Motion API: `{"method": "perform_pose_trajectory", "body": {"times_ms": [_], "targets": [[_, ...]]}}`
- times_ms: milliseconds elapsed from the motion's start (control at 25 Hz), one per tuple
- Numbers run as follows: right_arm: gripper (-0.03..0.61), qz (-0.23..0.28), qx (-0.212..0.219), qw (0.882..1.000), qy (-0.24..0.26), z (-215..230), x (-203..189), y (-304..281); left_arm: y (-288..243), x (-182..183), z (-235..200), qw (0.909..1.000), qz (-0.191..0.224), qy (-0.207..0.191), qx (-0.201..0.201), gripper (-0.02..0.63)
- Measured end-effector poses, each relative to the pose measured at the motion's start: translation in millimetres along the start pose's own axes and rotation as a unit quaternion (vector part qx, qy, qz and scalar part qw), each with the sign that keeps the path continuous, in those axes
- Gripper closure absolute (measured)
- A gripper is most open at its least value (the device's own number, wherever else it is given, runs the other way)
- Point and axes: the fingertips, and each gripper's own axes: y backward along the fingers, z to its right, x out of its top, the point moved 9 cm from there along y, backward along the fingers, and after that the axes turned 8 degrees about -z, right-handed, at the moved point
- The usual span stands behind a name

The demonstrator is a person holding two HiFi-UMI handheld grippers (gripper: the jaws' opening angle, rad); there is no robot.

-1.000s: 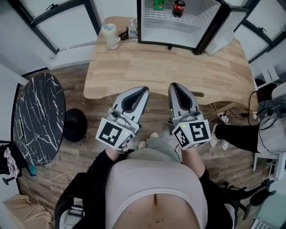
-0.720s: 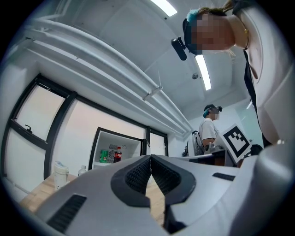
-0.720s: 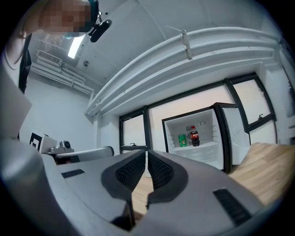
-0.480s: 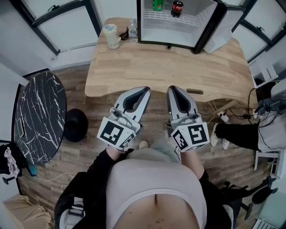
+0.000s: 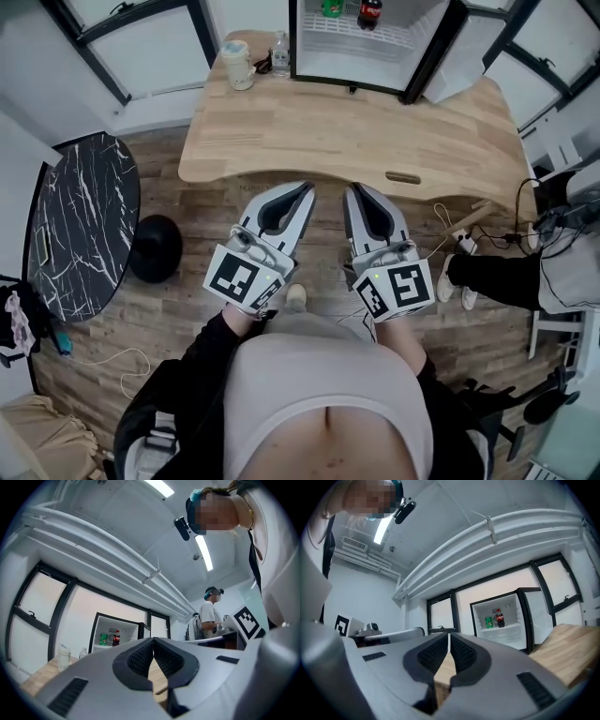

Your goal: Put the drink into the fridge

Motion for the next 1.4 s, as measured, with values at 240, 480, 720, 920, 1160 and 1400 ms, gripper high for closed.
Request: {"method": "perform_pose_trajectory", "body": {"times_ms": [240,480,720,920,1160,1400], "targets": [[0.541,-0.01,0.006,1.0,-0.003,-19,-5,49,28,-3,44,0.9999,-0.008,0.009,0.01,0.606],[0.541,-0.017,0.015,1.0,-0.006,-44,-16,97,64,-3,88,0.9996,-0.006,0.012,0.023,0.606],[0.541,-0.022,0.025,0.999,-0.004,-65,-24,129,94,-5,121,0.9994,-0.006,0.014,0.03,0.606],[0.541,-0.022,0.019,1.0,-0.001,-81,-24,138,109,-2,128,0.9996,-0.004,0.013,0.023,0.606],[0.541,-0.01,0.01,1.0,0.008,-90,-12,132,111,10,118,0.9999,-0.004,0.008,0.008,0.606],[0.546,-0.007,0.001,1.0,0.007,-100,-14,113,114,7,98,0.9999,-0.009,0.012,0.005,0.606]]}}
